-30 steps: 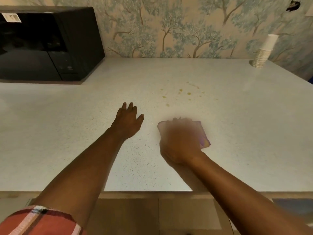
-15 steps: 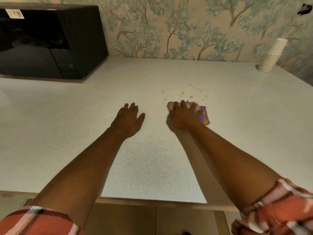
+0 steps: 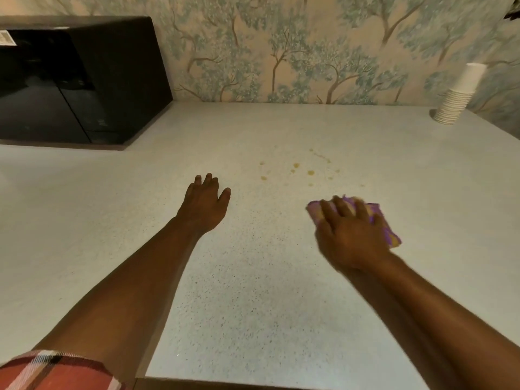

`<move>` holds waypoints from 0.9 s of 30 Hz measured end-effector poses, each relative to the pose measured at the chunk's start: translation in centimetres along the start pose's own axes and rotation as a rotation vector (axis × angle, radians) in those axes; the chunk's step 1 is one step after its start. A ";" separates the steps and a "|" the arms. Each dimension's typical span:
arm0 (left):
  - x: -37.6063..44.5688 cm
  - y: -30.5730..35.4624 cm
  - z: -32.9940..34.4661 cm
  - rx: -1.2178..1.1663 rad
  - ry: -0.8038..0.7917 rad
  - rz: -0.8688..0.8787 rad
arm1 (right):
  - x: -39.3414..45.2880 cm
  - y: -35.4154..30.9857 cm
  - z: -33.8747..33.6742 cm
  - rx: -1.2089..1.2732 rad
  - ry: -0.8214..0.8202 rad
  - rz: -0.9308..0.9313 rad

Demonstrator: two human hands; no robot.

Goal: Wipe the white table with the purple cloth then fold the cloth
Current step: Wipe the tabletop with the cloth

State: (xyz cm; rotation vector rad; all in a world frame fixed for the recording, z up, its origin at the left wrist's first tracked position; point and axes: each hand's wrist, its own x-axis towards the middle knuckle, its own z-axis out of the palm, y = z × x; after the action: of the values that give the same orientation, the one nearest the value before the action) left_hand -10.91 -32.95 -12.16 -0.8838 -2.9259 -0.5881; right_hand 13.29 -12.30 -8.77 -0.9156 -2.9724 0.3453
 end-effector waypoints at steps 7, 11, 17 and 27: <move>0.1 -0.1 0.7 0.038 0.020 -0.007 | 9.9 3.1 -3.7 -0.091 0.061 0.126; 0.2 0.1 0.6 0.077 0.014 -0.016 | 15.5 0.6 -3.2 -0.060 0.008 0.040; 0.2 0.5 0.3 0.092 -0.022 -0.028 | 15.0 -6.2 1.7 0.371 0.190 -0.211; 0.3 0.6 0.2 0.094 -0.010 -0.026 | 3.8 -5.9 2.4 0.030 -0.009 -0.391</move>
State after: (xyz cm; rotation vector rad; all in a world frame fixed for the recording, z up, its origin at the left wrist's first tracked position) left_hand -10.81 -32.32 -12.07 -0.8421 -2.9506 -0.4445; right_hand 6.71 -15.42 -10.04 -0.3138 -3.0468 0.3782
